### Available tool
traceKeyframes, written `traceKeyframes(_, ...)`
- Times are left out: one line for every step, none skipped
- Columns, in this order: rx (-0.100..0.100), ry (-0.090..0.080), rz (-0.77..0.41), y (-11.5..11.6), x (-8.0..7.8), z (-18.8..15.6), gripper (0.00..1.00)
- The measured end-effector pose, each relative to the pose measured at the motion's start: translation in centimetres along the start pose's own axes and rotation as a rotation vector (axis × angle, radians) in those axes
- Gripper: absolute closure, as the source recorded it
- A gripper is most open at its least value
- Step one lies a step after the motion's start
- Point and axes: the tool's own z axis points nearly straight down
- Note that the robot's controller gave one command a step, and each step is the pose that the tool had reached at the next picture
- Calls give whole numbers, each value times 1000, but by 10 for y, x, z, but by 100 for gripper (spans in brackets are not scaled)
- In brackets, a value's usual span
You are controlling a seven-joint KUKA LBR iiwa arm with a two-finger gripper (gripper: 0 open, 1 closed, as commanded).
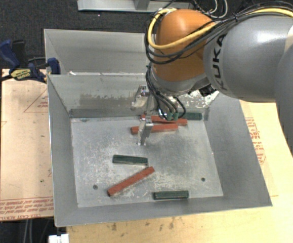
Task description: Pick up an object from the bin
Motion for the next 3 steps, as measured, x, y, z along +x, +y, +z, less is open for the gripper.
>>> traceKeyframes(-1,-8,2,0,-2,-5,0)
traceKeyframes(-1,-14,-34,-13,8,45,0)
traceKeyframes(-5,-33,-96,4,17,129,100)
